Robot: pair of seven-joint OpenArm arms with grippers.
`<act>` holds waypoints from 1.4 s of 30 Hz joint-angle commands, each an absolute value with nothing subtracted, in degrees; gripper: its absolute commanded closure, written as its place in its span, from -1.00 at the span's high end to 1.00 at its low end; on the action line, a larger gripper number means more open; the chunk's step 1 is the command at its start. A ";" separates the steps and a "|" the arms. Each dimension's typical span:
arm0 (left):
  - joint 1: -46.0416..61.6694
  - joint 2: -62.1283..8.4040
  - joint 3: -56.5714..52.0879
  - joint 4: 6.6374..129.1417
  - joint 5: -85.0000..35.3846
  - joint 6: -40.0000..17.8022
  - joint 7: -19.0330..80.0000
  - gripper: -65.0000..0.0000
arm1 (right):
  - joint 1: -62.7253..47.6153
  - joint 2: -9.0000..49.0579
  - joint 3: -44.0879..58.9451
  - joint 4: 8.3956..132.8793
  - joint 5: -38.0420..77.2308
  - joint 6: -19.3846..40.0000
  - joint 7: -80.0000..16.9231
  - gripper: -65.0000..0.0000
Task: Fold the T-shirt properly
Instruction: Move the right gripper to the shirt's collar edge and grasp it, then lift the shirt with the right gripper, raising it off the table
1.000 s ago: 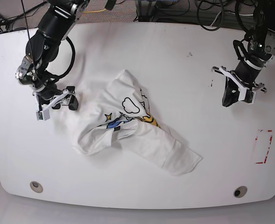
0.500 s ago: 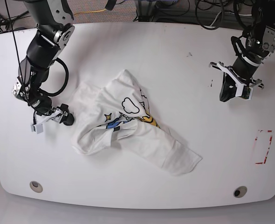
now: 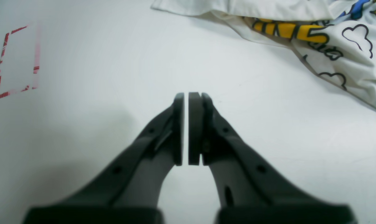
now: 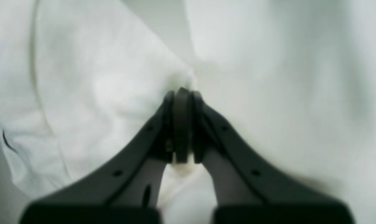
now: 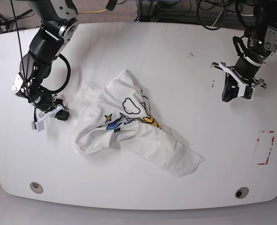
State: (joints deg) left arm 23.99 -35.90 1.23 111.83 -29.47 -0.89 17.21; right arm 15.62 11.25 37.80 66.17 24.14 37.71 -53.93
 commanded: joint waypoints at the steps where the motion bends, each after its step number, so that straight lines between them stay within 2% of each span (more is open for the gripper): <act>1: 23.78 -36.79 0.75 112.75 -29.32 -0.92 15.87 -1.00 | 14.20 12.00 39.16 73.71 25.01 38.11 -55.34 -1.00; 7: 23.69 -36.79 2.59 112.75 -29.32 -0.92 15.87 -1.00 | 5.41 9.19 42.95 88.31 25.01 38.11 -61.76 -1.00; 15: 23.43 -36.62 8.13 111.69 -29.32 -0.92 15.87 -1.00 | -4.70 4.88 42.86 107.21 25.01 38.29 -62.46 -1.00; 19: 23.08 -34.07 10.77 110.29 -29.23 -0.92 15.87 -1.00 | -7.52 3.12 42.77 112.84 25.01 38.29 -62.46 -1.00; 20: 22.55 -33.19 11.47 109.67 -29.23 -0.92 15.87 -0.96 | -7.96 2.95 42.77 113.01 25.01 38.29 -62.46 -1.00; 23: 21.14 -32.13 13.85 108.44 -29.23 -0.92 15.87 -0.62 | -8.13 2.86 42.86 113.01 25.01 38.37 -62.46 -1.00; 24: 20.18 -32.04 14.81 108.18 -29.32 -0.92 15.87 -0.38 | -8.13 2.86 42.86 113.01 25.01 38.37 -62.46 -1.00; 27: 18.68 -29.85 16.40 108.18 -29.32 -0.92 15.87 0.11 | -7.87 2.86 42.77 113.01 25.01 38.55 -62.46 -1.00; 30: 18.51 -27.65 17.10 108.09 -29.32 -0.92 15.87 0.41 | -7.78 3.12 42.77 113.01 25.01 38.55 -62.46 -1.00; 32: 17.63 -26.86 18.86 107.12 -29.32 -0.92 15.87 0.50 | -7.69 3.21 42.77 113.01 24.84 38.55 -62.37 -1.00; 42: 5.05 -24.13 36.88 97.10 -29.32 -5.05 15.96 0.47 | -6.02 3.21 42.59 112.84 24.75 38.29 -62.20 -1.00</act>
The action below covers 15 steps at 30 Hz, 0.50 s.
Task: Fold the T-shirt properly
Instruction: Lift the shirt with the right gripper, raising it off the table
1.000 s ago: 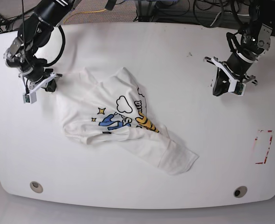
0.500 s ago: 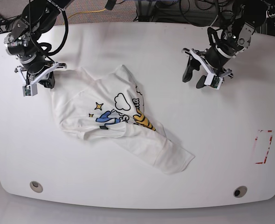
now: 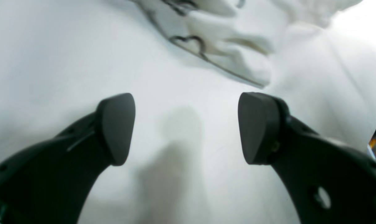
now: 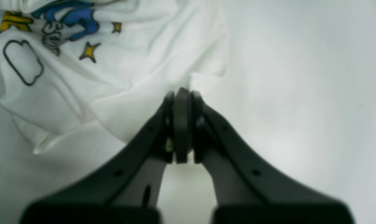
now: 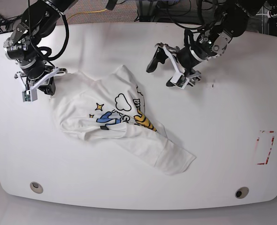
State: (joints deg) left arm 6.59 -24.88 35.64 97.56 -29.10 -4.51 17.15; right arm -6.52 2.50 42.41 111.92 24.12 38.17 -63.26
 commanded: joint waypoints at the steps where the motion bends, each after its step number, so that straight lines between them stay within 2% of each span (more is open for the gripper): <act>1: 4.00 -23.87 38.02 96.48 -29.32 -5.14 15.96 0.47 | -5.85 3.21 42.59 112.84 24.75 38.29 -62.20 -1.00; 7: -2.24 -20.97 44.62 92.79 -29.32 -5.23 15.60 0.47 | -3.82 3.21 42.59 113.01 24.75 38.29 -62.46 -1.00; 15: -6.37 -16.04 47.16 86.73 -29.32 -5.32 15.52 0.47 | -1.27 5.67 42.59 113.01 24.75 38.29 -62.46 -1.00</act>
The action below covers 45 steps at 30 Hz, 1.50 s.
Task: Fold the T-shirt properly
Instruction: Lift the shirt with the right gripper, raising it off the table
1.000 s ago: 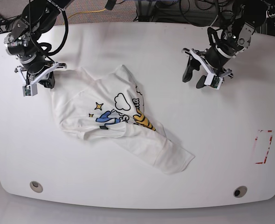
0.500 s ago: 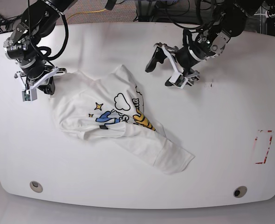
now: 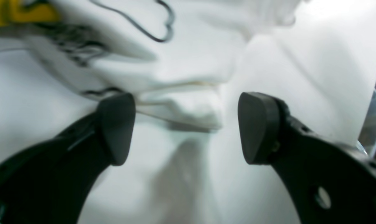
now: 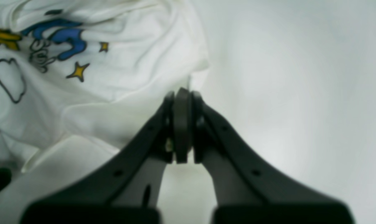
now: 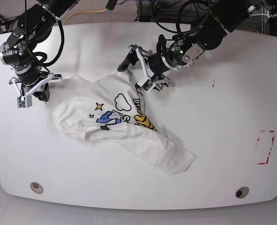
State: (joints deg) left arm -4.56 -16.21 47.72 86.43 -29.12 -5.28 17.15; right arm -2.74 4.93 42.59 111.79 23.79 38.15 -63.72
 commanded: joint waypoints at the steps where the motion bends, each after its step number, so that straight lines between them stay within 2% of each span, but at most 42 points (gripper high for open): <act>1: -6.55 -16.04 46.90 86.81 -29.41 -5.32 15.52 0.47 | -1.10 5.76 42.59 112.92 24.75 38.29 -62.46 -1.00; 7: -6.20 -16.57 41.89 86.90 -29.67 -5.32 15.52 0.47 | 1.45 8.40 40.84 112.92 24.92 38.55 -62.46 -1.00; 10: -5.76 -19.65 39.69 86.90 -29.67 -5.32 15.52 0.47 | 3.91 10.51 37.67 113.10 24.92 38.55 -62.46 -1.00; 17: -3.21 -23.60 35.91 86.81 -29.49 -5.32 15.34 0.47 | 12.62 15.16 32.31 114.68 24.92 38.64 -62.46 -1.00; 28: 3.47 -24.57 29.41 89.01 -29.41 -5.32 15.34 0.47 | 30.11 21.14 19.38 114.77 24.75 38.29 -62.73 -1.00; 45: 11.65 -24.75 22.11 95.60 -29.41 -5.32 15.34 0.47 | 58.77 20.97 1.45 111.43 22.81 38.11 -65.01 -1.00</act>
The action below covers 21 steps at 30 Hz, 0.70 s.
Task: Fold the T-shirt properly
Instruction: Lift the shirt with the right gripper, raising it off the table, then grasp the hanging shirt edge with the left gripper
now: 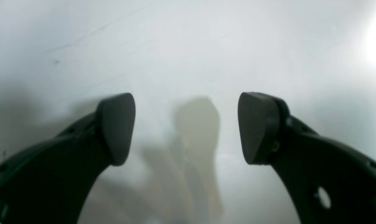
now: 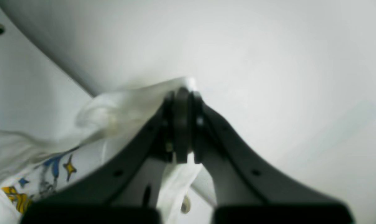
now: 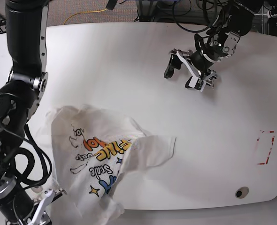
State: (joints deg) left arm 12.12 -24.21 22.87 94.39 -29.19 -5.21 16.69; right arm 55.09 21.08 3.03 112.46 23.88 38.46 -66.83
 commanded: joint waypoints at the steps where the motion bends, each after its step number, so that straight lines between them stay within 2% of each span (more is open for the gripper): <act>1: 11.65 -24.75 22.02 95.60 -29.41 -5.32 15.34 0.47 | 60.09 20.26 0.66 110.90 22.46 38.11 -65.01 -1.00; 8: 13.67 -24.66 19.03 96.92 -29.41 -5.32 15.34 0.47 | 70.99 17.71 -6.11 107.65 20.18 38.46 -65.19 -1.00; 11: 13.67 -24.75 18.86 97.27 -29.41 -5.32 15.34 0.47 | 74.80 14.90 -7.43 104.75 19.82 38.55 -65.19 -1.00; 21: 13.93 -24.84 18.77 97.36 -29.58 -5.32 15.34 0.47 | 74.80 7.16 -7.60 92.09 19.74 38.20 -65.01 -1.00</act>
State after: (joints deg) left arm 14.41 -24.38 19.18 96.27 -29.12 -5.13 16.78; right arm 72.16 8.14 -8.12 94.04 19.92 38.83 -66.30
